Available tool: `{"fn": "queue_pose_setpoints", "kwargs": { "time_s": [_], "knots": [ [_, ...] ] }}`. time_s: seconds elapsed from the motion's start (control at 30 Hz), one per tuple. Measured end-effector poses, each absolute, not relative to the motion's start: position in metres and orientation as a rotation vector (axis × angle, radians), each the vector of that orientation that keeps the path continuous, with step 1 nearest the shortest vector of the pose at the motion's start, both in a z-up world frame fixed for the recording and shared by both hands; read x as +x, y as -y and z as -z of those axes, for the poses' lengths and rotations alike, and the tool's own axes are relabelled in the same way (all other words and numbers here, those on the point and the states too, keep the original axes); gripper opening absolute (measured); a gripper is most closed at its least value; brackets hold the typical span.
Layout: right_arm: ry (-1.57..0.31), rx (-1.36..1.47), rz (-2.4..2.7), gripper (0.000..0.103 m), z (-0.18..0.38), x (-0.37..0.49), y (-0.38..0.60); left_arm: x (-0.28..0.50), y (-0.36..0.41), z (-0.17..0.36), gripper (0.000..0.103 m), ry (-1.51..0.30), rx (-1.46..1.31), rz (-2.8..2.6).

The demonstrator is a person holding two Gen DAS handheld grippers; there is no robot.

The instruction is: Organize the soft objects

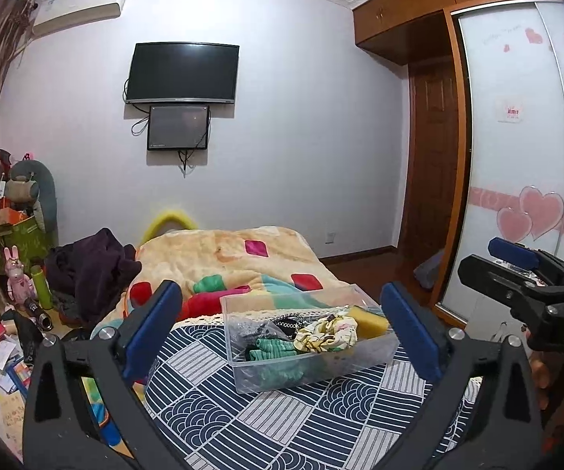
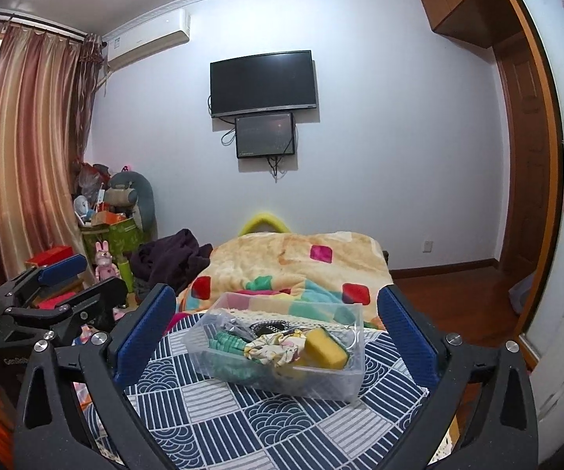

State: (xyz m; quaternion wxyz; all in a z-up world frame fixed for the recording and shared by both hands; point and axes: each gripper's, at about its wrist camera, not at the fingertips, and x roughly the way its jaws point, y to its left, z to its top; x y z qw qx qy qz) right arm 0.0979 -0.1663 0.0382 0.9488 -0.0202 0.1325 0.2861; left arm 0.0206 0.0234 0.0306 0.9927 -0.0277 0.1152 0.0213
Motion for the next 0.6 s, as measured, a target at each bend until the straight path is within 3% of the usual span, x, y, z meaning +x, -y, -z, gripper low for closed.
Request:
{"fn": "queue_pose_setpoints", "kwargs": {
  "time_s": [0.6],
  "knots": [
    [-0.265,-0.015,-0.572,0.103,-0.0385,0.0969,0.176,0.0187,-0.022,-0.0312,0.103,-0.233,-0.053,-0.039]
  ]
}}
